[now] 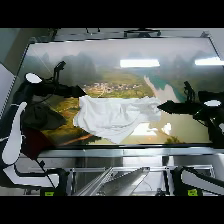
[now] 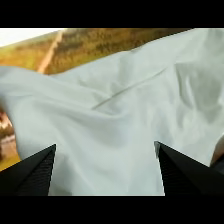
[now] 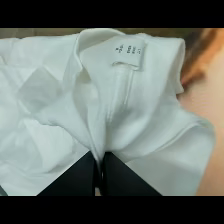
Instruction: Fold the shirts.
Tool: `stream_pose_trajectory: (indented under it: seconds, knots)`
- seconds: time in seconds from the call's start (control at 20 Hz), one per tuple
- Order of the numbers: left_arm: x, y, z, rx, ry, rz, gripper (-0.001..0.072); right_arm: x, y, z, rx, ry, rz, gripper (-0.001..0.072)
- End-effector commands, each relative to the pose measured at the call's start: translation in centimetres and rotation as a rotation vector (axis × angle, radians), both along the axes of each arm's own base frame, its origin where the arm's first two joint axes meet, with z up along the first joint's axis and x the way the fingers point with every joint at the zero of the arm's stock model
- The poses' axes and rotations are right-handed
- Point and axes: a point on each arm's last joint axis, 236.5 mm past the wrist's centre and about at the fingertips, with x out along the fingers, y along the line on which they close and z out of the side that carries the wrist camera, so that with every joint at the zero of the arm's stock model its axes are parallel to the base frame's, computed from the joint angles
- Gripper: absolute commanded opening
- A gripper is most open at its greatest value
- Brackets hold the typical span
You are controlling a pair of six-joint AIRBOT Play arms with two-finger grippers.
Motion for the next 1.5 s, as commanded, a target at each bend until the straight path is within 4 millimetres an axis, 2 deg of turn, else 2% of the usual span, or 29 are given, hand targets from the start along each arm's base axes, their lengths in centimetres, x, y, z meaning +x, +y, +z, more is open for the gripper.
stream_pose_trajectory:
  seconds: [0.0,0.05,0.15,0.3,0.4,0.5,0.65,0.75,0.9,0.95,1.05,1.15,1.2,1.25,1.35,1.45]
  knots:
    - [-3.2,1.1,1.0,-0.068,0.209,0.019,0.0708,0.8,0.0,0.5,-0.001,-0.02,0.01,0.0022]
    - [-5.4,0.6,0.8,-0.091,0.262,0.001,0.067,0.9,-0.1,0.7,-0.008,-0.034,0.017,0.0022]
    - [-10.5,-1.0,-0.4,-0.119,0.361,-0.021,0.0663,1.0,-0.1,0.8,-0.013,-0.042,0.023,0.0022]
    - [-18.0,-3.9,-4.1,-0.09,0.444,-0.013,0.0663,1.0,0.0,0.8,-0.012,-0.042,0.024,0.0022]
    - [-21.6,-5.4,-7.2,-0.044,0.473,0.031,0.0663,0.8,0.1,0.8,-0.005,-0.038,0.033,0.0021]
    - [-22.4,-6.4,-9.4,0.005,0.412,0.076,0.0663,0.4,0.4,0.9,0.007,-0.032,0.046,0.0022]
    - [-20.9,-8.6,-10.3,-0.02,0.311,0.148,0.0663,0.2,0.7,1.1,0.015,-0.028,0.058,0.0022]
    - [-19.9,-9.3,-11.2,-0.001,0.274,0.152,0.0662,0.1,0.7,1.1,0.017,-0.026,0.06,0.0022]
    - [-20.1,-10.2,-13.0,0.027,0.343,0.122,0.0662,0.0,0.9,1.1,0.023,-0.024,0.067,0.0022]
    - [-20.3,-10.5,-13.6,0.035,0.37,0.108,0.0641,-0.1,0.9,1.2,0.027,-0.022,0.072,0.0022]
    - [-20.5,-11.2,-13.9,0.039,0.39,0.048,0.0339,-0.3,1.1,1.3,0.032,-0.019,0.08,0.0022]
    - [-20.2,-11.9,-12.7,0.02,0.373,-0.007,0.0056,-0.6,1.3,1.4,0.042,-0.014,0.092,0.0022]
    - [-19.7,-12.3,-11.3,0.003,0.343,-0.023,0.0001,-0.8,1.5,1.4,0.048,-0.011,0.1,0.0021]
    - [-19.0,-12.7,-9.6,-0.018,0.302,-0.035,0.0001,-1.0,1.6,1.6,0.058,-0.006,0.109,0.0022]
    - [-17.9,-13.7,-4.1,-0.084,0.192,-0.08,0.0019,-1.6,1.6,2.6,0.102,0.013,0.125,0.0022]
    - [-15.9,-13.7,4.0,-0.166,0.025,-0.083,0.0023,-2.0,1.5,6.4,0.203,-0.008,0.162,0.0022]
